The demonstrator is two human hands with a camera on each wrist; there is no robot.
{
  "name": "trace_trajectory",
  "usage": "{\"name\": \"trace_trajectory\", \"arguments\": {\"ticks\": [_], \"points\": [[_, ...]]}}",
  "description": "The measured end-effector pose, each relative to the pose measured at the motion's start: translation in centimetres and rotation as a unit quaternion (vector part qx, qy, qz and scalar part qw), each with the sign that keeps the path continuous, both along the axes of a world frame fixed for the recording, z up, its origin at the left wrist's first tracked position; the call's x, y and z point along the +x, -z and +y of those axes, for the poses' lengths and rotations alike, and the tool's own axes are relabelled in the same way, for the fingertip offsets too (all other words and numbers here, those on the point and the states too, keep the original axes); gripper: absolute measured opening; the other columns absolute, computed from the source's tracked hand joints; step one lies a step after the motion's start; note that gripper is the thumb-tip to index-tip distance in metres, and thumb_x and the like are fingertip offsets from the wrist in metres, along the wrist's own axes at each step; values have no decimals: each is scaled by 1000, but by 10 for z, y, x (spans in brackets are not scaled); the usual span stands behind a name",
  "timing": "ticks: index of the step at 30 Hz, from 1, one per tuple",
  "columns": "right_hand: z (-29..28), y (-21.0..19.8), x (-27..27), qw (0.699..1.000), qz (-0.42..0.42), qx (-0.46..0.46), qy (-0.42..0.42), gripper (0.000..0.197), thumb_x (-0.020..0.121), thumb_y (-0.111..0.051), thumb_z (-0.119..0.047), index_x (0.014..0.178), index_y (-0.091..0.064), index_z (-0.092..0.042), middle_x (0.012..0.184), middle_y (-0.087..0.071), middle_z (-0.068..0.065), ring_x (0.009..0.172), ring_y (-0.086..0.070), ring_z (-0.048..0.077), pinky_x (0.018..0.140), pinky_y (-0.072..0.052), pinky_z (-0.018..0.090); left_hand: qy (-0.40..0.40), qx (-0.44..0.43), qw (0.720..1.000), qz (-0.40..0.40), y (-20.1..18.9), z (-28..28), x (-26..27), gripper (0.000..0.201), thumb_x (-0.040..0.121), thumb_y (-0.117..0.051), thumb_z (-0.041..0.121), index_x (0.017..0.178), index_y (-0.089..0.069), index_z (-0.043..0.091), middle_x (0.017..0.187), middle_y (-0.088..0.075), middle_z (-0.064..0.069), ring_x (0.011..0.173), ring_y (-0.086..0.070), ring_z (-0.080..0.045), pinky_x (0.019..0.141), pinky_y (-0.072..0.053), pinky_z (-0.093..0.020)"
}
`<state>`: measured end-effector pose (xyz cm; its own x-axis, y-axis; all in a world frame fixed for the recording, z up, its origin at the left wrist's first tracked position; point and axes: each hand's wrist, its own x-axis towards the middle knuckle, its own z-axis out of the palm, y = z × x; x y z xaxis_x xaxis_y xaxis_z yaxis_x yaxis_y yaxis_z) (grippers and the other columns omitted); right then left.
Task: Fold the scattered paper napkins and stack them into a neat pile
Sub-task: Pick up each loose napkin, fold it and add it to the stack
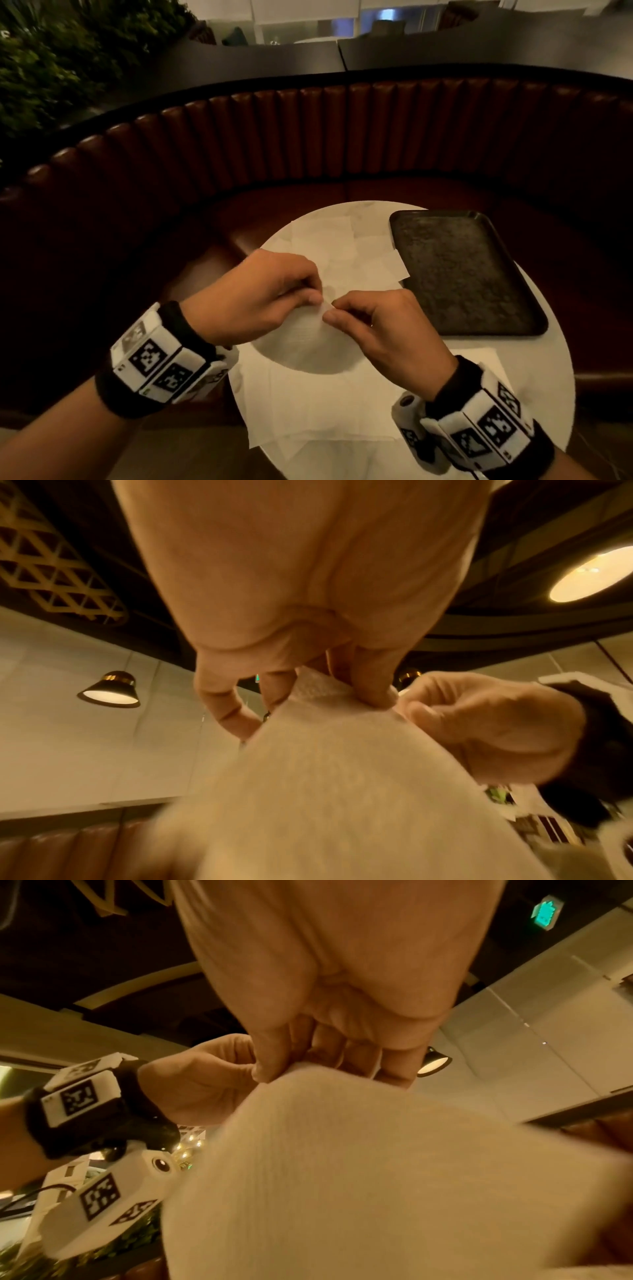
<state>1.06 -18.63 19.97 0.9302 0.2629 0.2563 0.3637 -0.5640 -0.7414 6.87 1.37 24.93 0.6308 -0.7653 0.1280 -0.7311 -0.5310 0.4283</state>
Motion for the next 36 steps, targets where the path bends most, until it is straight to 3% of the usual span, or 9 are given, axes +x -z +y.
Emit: {"name": "trace_trajectory", "arguments": {"ticks": [5, 8, 12, 17, 19, 21, 26, 31, 36], "points": [[-26, 30, -40, 987, 105, 97, 79, 13, 86, -65, -32, 89, -76, -25, 84, -73, -22, 77, -66, -4, 71, -49, 13, -44, -43, 997, 52, -3, -1, 10, 5, 86, -67, 27, 87, -70, 23, 81, -68, 15, 81, -64, -1, 73, -50, -18], [-55, 56, -76, 963, 185, 133, 143, 10, 86, -68, -25, 90, -77, -22, 86, -73, -23, 80, -67, -6, 74, -49, 11, -63, -39, 990, 124, 15, -28, 22, 3, 81, -71, 31, 83, -70, 30, 80, -68, 17, 78, -63, -5, 71, -51, -22], [-98, 87, -119, 901, 289, 217, 240, 14, 88, -64, -16, 87, -77, -20, 84, -74, 1, 66, -65, 11, 61, -53, 23, -5, -33, 982, 184, 67, -104, 35, 7, 82, -73, 24, 79, -70, 30, 77, -70, 15, 76, -64, -7, 73, -50, -22], [-154, 142, -155, 837, 336, 215, 374, 11, 87, -66, -14, 80, -71, -20, 65, -69, 8, 52, -55, 8, 52, -50, 28, 85, 5, 976, 200, 155, -218, 38, 6, 85, -70, 23, 86, -75, 21, 86, -75, 6, 79, -62, 0, 73, -45, -15], [-175, 166, -163, 809, 359, 211, 415, 7, 88, -66, -14, 80, -65, -13, 60, -67, 9, 50, -57, 11, 52, -51, 28, 108, 62, 975, 186, 192, -262, 37, 8, 86, -68, 24, 89, -75, 20, 89, -74, 3, 84, -64, -5, 81, -48, -24], [-192, 187, -164, 792, 375, 192, 442, 9, 88, -66, -15, 81, -61, -10, 66, -70, 5, 59, -63, 16, 53, -54, 27, 120, 122, 970, 172, 221, -302, 36, 8, 88, -65, 26, 91, -73, 23, 96, -72, 1, 93, -64, -15, 88, -50, -34], [-221, 222, -153, 796, 389, 33, 463, 12, 90, -61, -26, 82, -57, -20, 75, -62, -7, 69, -56, 5, 56, -43, 15, 150, 218, 962, 71, 261, -371, 35, 16, 90, -58, 15, 92, -67, 28, 105, -66, 7, 103, -58, -20, 90, -39, -40], [-234, 244, -142, 789, 424, -52, 441, 9, 95, -48, -35, 93, -48, -27, 85, -63, -2, 79, -60, 16, 73, -54, 35, 179, 280, 943, -22, 295, -388, 36, 19, 95, -50, 20, 108, -63, 26, 116, -55, -1, 114, -42, -27, 91, -32, -43], [-233, 247, -142, 792, 445, -63, 413, 8, 98, -39, -36, 104, -36, -31, 92, -62, -3, 87, -62, 18, 79, -54, 35, 176, 264, 947, -57, 309, -377, 34, 21, 96, -48, 23, 117, -54, 21, 122, -44, -6, 114, -38, -30, 91, -31, -45]]}}
